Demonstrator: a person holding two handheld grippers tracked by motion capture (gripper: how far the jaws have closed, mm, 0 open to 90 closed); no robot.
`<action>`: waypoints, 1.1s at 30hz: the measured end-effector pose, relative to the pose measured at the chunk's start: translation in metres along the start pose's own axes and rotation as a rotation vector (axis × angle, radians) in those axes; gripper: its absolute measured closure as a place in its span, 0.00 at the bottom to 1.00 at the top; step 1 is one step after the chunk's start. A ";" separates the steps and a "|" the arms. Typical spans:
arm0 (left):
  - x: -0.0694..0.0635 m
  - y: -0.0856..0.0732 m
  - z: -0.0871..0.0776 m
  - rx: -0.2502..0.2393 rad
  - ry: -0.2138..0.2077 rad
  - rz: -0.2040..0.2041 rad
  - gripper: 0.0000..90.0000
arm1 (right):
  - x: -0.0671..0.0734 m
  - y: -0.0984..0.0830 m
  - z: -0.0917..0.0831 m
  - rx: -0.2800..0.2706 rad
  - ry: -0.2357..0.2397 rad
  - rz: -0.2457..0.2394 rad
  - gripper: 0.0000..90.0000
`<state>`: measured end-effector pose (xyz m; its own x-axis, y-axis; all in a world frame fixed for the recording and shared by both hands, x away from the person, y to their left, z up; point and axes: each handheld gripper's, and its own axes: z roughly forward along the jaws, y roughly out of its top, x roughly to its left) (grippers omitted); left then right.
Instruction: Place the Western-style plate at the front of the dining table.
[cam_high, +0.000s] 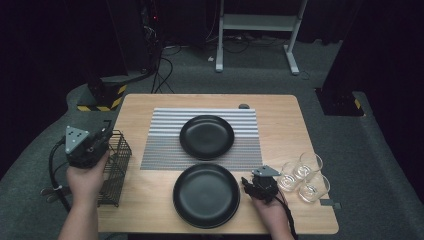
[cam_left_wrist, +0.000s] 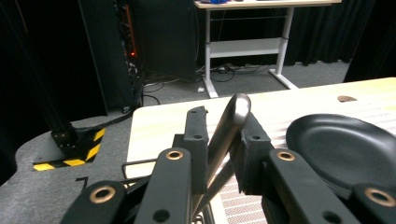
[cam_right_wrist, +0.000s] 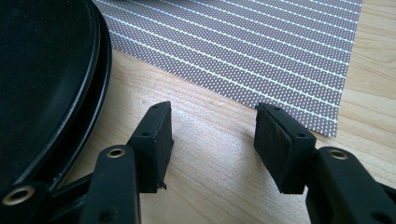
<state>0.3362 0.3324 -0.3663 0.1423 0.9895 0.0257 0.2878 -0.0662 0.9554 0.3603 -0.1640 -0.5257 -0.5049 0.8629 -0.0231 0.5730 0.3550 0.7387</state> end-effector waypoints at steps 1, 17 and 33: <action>0.000 0.002 -0.001 -0.001 0.004 -0.004 0.86 | 0.000 0.000 0.000 0.000 0.000 0.001 0.52; 0.001 0.002 -0.006 -0.053 0.005 -0.014 0.89 | 0.000 0.000 0.000 0.000 0.001 -0.002 0.52; 0.008 -0.007 0.001 -0.053 0.000 -0.051 0.88 | 0.000 0.000 0.000 0.001 0.005 -0.004 0.52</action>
<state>0.3362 0.3408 -0.3726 0.1287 0.9914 -0.0233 0.2445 -0.0089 0.9696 0.3600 -0.1638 -0.5257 -0.5105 0.8596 -0.0224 0.5715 0.3587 0.7381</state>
